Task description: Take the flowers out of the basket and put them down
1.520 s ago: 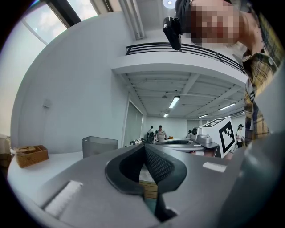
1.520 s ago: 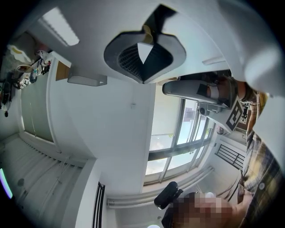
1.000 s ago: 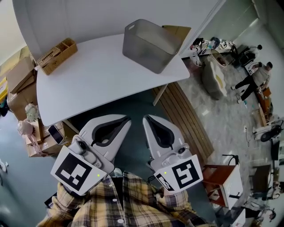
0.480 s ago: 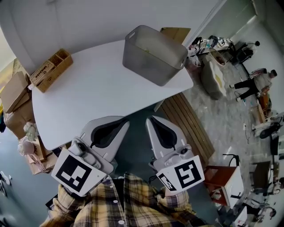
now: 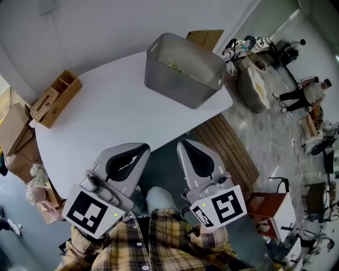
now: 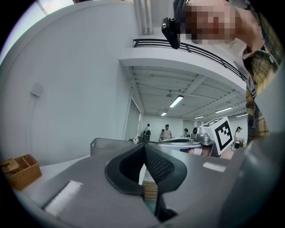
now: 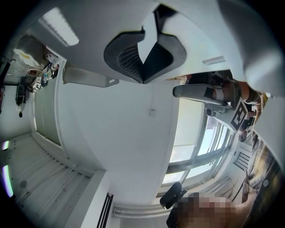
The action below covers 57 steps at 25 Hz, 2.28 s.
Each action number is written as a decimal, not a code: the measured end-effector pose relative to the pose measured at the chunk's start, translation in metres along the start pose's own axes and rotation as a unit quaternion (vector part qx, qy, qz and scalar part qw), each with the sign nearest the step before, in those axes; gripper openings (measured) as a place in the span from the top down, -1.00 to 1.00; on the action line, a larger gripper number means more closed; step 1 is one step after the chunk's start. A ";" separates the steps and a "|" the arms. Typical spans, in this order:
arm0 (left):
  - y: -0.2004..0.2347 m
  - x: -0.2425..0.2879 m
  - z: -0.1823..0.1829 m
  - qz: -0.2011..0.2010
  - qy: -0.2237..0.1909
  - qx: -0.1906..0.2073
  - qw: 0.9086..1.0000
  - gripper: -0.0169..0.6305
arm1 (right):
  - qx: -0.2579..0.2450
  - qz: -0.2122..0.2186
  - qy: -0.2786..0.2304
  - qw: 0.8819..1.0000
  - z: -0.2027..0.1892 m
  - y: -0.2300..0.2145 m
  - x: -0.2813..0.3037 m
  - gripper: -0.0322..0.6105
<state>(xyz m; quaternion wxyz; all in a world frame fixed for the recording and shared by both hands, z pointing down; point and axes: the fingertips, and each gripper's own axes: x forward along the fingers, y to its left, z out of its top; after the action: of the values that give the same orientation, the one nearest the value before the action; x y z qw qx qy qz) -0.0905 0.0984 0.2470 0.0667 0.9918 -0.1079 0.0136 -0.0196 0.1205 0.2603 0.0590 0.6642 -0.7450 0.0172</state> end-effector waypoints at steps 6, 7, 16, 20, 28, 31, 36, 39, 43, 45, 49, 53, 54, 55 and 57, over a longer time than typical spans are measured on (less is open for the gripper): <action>0.017 0.028 -0.003 -0.004 0.008 -0.003 1.000 0.91 | 0.006 -0.012 0.012 1.000 -0.007 -0.032 0.015 0.88; 0.021 0.034 -0.002 -0.002 0.009 -0.002 1.000 0.91 | 0.007 -0.012 0.012 1.000 -0.007 -0.038 0.019 0.88; 0.073 0.116 0.010 0.023 0.000 -0.003 1.000 0.91 | -0.001 0.011 0.010 1.000 -0.001 -0.117 0.084 0.88; 0.094 0.148 0.010 0.047 0.000 -0.008 0.999 0.91 | -0.005 0.030 0.008 1.000 0.002 -0.152 0.112 0.88; 0.133 0.210 0.025 0.105 -0.009 -0.006 0.994 0.91 | -0.011 0.069 0.007 0.998 0.012 -0.222 0.158 0.88; 0.143 0.231 0.029 0.127 -0.013 -0.006 0.992 0.91 | -0.016 0.086 0.007 0.996 0.014 -0.247 0.170 0.88; 0.157 0.255 0.031 0.172 -0.014 -0.008 0.985 0.91 | -0.017 0.113 0.013 0.993 0.012 -0.284 0.188 0.88; 0.158 0.262 0.032 0.187 -0.018 -0.004 0.982 0.91 | -0.017 0.133 0.018 0.991 0.009 -0.295 0.197 0.88; 0.160 0.266 0.032 0.205 -0.015 -0.004 0.979 0.91 | -0.017 0.150 0.026 0.988 0.006 -0.305 0.206 0.88; 0.161 0.265 0.032 0.210 -0.015 -0.004 0.978 0.91 | -0.019 0.154 0.027 0.988 0.005 -0.306 0.210 0.88; 0.162 0.264 0.034 0.210 -0.016 -0.006 0.977 0.91 | -0.020 0.157 0.031 0.987 0.006 -0.307 0.215 0.88; 0.165 0.262 0.036 0.204 -0.018 -0.004 0.979 0.91 | -0.016 0.155 0.035 0.987 0.007 -0.306 0.222 0.88; 0.166 0.262 0.037 0.203 -0.019 -0.004 0.979 0.91 | -0.014 0.155 0.036 0.987 0.007 -0.306 0.224 0.88; 0.167 0.261 0.037 0.203 -0.021 -0.003 0.979 0.91 | -0.013 0.155 0.038 0.987 0.007 -0.306 0.226 0.88; 0.169 0.259 0.038 0.204 -0.021 -0.004 0.979 0.91 | -0.017 0.157 0.044 0.986 0.005 -0.304 0.230 0.88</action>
<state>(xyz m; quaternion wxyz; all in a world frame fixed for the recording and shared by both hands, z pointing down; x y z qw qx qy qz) 0.1262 -0.1254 0.2422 0.0639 0.9489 -0.3091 0.0056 0.2561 -0.1424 0.2651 0.0996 0.5367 -0.8368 0.0431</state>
